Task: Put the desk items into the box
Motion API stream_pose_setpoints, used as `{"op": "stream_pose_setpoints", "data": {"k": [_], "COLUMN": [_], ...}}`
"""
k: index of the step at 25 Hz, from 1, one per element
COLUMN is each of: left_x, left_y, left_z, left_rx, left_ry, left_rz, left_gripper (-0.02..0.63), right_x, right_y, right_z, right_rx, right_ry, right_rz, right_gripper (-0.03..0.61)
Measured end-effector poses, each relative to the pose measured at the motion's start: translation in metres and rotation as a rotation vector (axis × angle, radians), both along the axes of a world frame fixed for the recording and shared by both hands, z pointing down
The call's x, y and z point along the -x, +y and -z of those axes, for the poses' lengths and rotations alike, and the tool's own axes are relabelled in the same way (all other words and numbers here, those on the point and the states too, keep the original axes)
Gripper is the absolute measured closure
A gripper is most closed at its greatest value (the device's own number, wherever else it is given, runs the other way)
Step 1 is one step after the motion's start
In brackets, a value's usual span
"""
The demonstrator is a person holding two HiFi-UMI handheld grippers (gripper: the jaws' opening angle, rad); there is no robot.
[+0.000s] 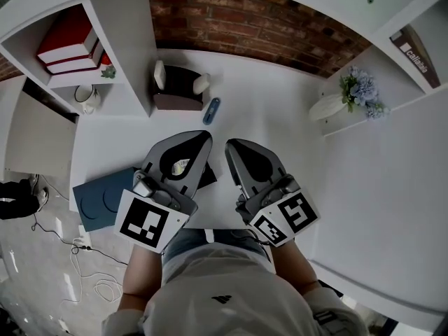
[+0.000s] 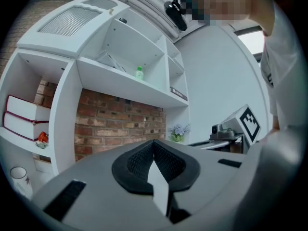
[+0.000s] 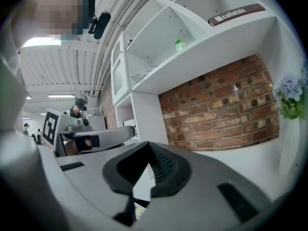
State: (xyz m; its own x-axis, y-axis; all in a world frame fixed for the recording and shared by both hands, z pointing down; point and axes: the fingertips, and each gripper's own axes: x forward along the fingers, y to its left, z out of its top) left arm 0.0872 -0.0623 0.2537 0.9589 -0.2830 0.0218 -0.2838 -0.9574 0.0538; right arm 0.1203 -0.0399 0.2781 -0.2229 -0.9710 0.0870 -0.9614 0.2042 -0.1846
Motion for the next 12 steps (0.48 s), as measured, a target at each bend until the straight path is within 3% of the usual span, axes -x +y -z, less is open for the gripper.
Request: {"op": "stream_pose_setpoints", "data": {"k": [12], "left_x": [-0.011], "left_y": [0.009], "left_z": [-0.002], "left_rx": [-0.007], "left_ry": [-0.026], "left_rz": [-0.02], "left_gripper": [0.601], "right_x": [-0.004], "right_y": [0.009], "right_z": [0.017], "right_rx": [-0.041], "right_ry": [0.025], "right_rz": [-0.009], "right_gripper": [0.569]}}
